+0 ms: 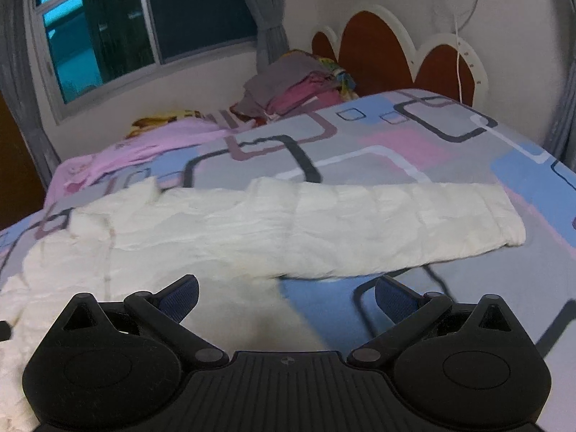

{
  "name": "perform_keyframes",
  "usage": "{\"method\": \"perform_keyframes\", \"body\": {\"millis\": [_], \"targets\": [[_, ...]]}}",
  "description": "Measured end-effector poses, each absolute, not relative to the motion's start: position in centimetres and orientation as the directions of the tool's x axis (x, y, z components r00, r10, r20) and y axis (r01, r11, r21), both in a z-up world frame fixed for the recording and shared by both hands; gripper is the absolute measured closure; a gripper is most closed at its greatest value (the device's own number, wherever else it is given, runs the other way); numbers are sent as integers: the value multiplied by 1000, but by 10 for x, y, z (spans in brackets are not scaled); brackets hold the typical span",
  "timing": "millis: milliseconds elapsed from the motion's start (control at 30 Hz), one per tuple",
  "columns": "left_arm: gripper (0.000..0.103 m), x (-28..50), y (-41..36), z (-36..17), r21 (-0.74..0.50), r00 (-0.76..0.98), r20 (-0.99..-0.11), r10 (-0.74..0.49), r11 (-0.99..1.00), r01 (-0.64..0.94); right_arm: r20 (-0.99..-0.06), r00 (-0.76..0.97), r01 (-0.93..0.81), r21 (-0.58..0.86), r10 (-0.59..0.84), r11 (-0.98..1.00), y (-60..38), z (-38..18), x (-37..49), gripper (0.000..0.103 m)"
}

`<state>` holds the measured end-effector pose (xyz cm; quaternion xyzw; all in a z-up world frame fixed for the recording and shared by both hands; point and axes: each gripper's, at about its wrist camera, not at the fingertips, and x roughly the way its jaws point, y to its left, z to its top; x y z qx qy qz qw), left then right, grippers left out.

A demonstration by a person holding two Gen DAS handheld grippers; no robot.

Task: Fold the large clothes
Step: 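Lower the right tool to the sleeve cuff nearest it and grasp it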

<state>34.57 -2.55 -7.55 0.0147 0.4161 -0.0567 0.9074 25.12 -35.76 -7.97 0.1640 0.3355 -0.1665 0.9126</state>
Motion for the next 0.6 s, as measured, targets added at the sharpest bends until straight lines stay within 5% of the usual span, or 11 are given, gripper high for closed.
{"method": "perform_keyframes", "body": {"millis": [600], "targets": [[0,374,-94,-101,77,635,-772,33,996,43,-752,567,635,140,-336,760,-535,-151,251,1]]}}
